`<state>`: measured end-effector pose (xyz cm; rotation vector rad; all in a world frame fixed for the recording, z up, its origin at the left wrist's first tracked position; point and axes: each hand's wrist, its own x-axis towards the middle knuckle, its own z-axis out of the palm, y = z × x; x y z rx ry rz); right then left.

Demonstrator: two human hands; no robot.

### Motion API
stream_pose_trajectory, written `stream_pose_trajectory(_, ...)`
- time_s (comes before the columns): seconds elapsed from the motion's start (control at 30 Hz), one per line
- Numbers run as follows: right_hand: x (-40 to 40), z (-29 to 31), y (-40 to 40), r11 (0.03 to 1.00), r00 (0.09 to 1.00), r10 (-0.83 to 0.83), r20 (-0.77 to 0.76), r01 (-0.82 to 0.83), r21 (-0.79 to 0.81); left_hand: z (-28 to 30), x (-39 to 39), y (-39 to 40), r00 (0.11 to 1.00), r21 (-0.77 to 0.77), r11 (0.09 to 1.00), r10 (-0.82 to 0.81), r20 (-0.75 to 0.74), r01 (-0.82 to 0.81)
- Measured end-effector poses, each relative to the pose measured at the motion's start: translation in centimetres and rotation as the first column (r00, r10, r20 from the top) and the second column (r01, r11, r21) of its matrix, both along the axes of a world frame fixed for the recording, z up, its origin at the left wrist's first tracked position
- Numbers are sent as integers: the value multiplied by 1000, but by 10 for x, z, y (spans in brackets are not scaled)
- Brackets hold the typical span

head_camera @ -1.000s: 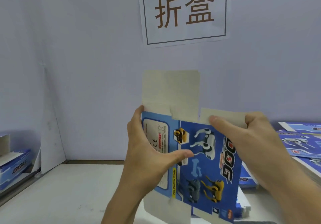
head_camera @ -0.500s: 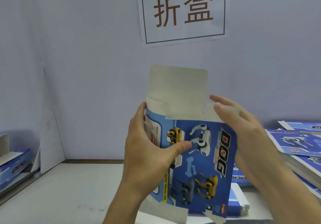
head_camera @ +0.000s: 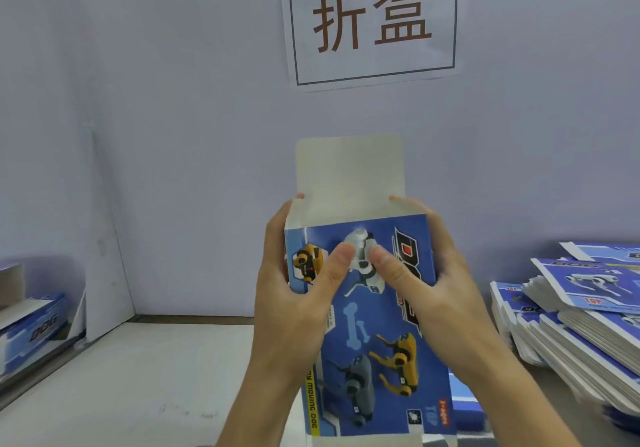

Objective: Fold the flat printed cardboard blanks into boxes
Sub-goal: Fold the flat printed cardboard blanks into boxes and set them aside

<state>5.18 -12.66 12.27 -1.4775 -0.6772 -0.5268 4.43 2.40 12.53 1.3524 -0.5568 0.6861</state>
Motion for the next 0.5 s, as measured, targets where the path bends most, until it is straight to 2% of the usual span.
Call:
stream_pose_trajectory(0.2, 5, 22, -4, 1000, 995, -21, -98, 20, -17, 4, 0, 1, 997, -26, 999, 39, -69, -41)
stream_pose_trajectory(0.27, 3, 23, 0, 998, 986, -65, -153, 61, -34, 8, 0, 5, 989, -28, 992, 116, -89, -119)
stream_pose_trajectory(0.4, -7, 16, 10, 997, 989, -32, -143, 41, 64, 11, 1, 9, 986, -149, 984, 71, -154, -94)
stream_pose_trajectory(0.5, -7, 16, 16, 994, 982, -1, -191, 22, 107, 11, 0, 14, 988, -148, 985, 65, -143, -86)
